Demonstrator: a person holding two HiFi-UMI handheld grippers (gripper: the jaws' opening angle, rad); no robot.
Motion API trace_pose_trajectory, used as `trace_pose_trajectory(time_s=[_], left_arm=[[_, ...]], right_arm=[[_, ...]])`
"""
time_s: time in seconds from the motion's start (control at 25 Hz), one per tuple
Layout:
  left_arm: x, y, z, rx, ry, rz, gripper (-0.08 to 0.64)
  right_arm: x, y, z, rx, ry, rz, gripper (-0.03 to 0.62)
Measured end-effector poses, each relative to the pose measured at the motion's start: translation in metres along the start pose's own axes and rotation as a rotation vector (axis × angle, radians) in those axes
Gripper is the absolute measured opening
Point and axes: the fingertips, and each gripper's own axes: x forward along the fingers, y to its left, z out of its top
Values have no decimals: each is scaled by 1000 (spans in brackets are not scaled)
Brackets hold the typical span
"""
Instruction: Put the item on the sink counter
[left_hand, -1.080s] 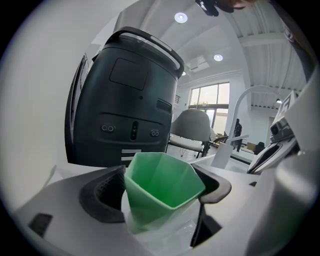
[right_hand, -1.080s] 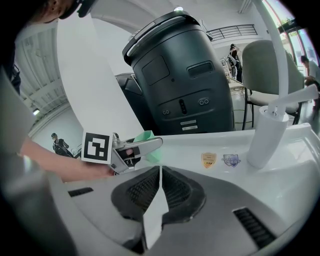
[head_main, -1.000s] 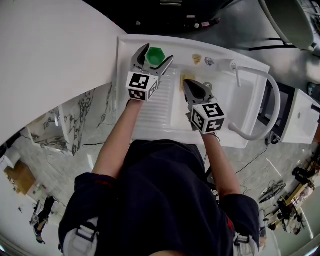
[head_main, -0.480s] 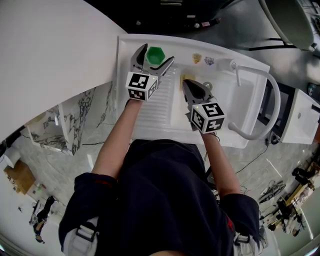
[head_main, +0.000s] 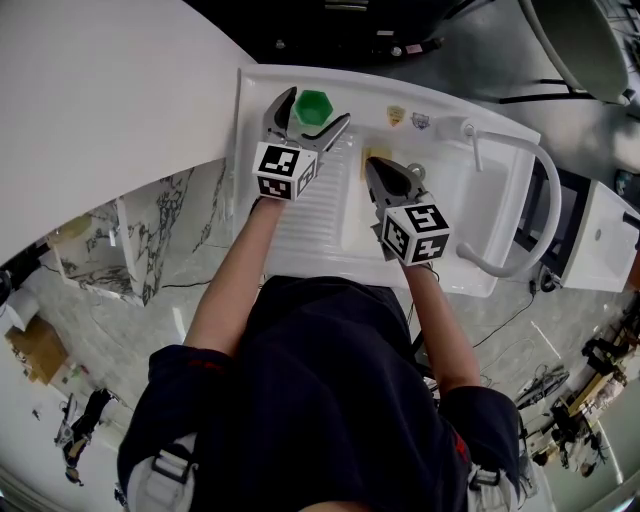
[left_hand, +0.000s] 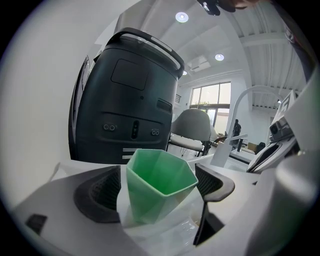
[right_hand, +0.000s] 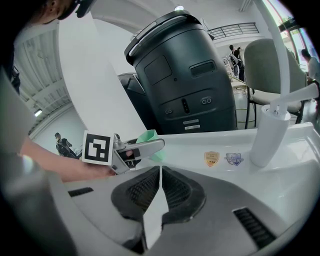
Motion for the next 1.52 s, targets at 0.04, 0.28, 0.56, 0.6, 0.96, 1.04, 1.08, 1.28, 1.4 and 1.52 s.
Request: trace_pose_trajectory(time_s=[0.04,0.28,0.56,0.6,0.96,1.04,1.08,1.28,1.4,1.52], left_arm=[[-1,-1,0,4,2,2,442],[-12,-3,-2,14,10,21,442],[-32,-12,3,33,6,34,440],[-36,-14,4,34,8,37,440],[-67,-28,3,13,24,51,437],[-74,-35,7,6,14,39,437],[-78,-38,9,-1,7,34,436],[-95,-53,18,-36,-21,38,434],[-103,-65,22,-42,-30,34,433],[-110,-75,24,-31,-34,43,431]], right_arm=[[0,1,0,-1,0,2,40],[-4,8,1,-25,-2,18,40],[-9,14,1,-51,-6,42,40],[-11,16,1,-57,-7,48,40],[-17,27,2,-101,-15,93,40],[-20,30,4,-110,-25,95,40],[-21,32,5,-114,-31,97,40],[-27,34,8,-134,-43,112,40],[-31,33,10,-146,-51,120,40],[-34,33,13,-158,-59,134,40]])
